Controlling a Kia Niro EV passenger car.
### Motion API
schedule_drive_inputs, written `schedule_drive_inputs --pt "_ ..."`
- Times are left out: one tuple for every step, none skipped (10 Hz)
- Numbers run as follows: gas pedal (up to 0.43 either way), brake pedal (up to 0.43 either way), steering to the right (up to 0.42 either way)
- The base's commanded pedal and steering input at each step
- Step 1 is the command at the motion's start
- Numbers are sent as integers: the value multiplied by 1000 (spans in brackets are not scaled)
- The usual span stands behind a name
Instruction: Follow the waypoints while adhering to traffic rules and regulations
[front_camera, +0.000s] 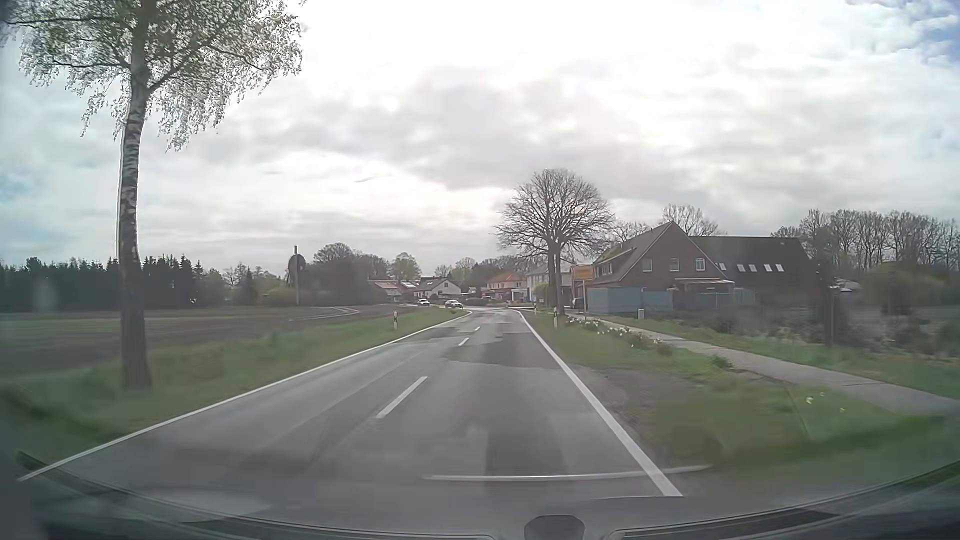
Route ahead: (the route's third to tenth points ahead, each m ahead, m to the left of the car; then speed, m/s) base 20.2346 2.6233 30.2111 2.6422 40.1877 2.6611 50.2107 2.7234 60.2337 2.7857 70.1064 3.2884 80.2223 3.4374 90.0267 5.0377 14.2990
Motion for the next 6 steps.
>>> schedule_drive_inputs --pt "118 0 -1" --pt "118 0 -2" --pt "118 0 -1" --pt "118 0 -1" --pt "118 0 -1" --pt "118 0 -1"
